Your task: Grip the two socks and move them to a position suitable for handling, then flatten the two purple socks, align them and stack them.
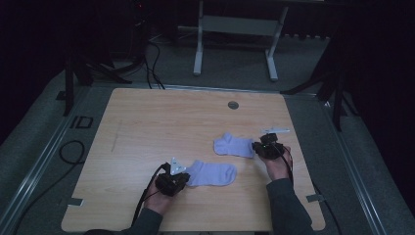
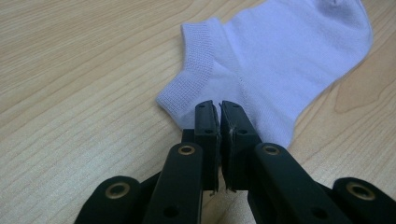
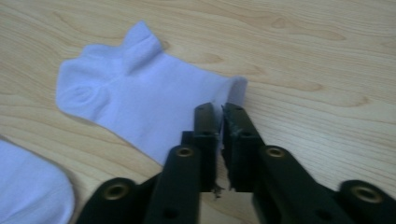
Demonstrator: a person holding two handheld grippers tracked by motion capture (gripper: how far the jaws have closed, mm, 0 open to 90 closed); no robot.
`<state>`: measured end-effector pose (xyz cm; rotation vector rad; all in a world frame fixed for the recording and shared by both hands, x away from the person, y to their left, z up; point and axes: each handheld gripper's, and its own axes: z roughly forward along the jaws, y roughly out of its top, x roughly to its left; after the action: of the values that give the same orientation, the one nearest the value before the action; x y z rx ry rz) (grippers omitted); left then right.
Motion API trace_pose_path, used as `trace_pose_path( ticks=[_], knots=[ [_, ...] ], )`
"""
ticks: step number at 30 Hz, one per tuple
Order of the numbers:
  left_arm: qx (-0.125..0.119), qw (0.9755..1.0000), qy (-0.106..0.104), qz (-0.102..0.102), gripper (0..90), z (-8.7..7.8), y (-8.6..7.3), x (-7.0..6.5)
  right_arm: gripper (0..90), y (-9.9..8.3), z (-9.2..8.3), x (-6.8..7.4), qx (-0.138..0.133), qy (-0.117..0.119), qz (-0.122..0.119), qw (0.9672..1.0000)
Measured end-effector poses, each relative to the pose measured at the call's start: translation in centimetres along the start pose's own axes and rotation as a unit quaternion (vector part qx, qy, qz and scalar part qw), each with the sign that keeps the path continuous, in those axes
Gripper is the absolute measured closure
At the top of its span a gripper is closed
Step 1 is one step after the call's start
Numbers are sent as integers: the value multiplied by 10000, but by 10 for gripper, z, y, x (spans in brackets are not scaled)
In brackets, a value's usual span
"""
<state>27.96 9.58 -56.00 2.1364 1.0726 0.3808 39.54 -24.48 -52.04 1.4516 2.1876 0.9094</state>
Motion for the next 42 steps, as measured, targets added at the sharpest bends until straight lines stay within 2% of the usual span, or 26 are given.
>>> trace_pose_path(
  ticks=[1, 2, 3, 4, 5, 11, 16, 19, 26, 27, 28, 35, 42],
  knots=[
    [2, 10000, 2, 3, 854, 0, 0, 0, 668, 0, -1, -2, -11, -44, 45, 10000],
    [2, 10000, 2, 3, 853, 0, 0, 0, 668, 0, -1, -2, -11, -44, 45, 10000],
    [4, 10000, -1, 5, 853, 0, 0, 0, 599, 0, -2, -3, -36, -69, 99, 9999],
    [4, 10000, -1, 5, 852, 0, 0, 0, 599, 0, -2, -3, -36, -69, 99, 9999],
    [3, 10000, -1, 4, 852, 0, 0, 0, 555, 0, -4, -5, -62, -93, 162, 9998],
    [1, 10000, 0, 2, 852, 0, 0, 0, 501, 1, -12, -8, -216, -197, 239, 9993],
    [2, 10000, 3, 3, 852, 0, 0, 0, 491, 1, -16, -9, -317, -203, 258, 9990],
    [2, 10000, 6, 2, 852, 0, 0, 0, 483, 2, -17, -7, -350, -132, 165, 9992],
    [-5, 10000, -2, -5, 851, 0, 0, 0, 483, 9, -13, 7, -346, 117, -270, 9990],
    [-5, 10000, -2, -5, 851, 0, 0, 0, 483, 9, -13, 7, -346, 117, -270, 9990],
    [-6, 10000, -1, -7, 851, 0, 0, 0, 487, 11, -10, 13, -342, 186, -394, 9985],
    [-1, 10000, 8, 10, 846, 0, 0, 0, 502, 16, 0, 24, -330, 345, -581, 9972],
    [2, 10000, -3, 7, 843, 0, 0, 0, 506, 25, 20, 39, -230, 450, -984, 9939]
  ],
)
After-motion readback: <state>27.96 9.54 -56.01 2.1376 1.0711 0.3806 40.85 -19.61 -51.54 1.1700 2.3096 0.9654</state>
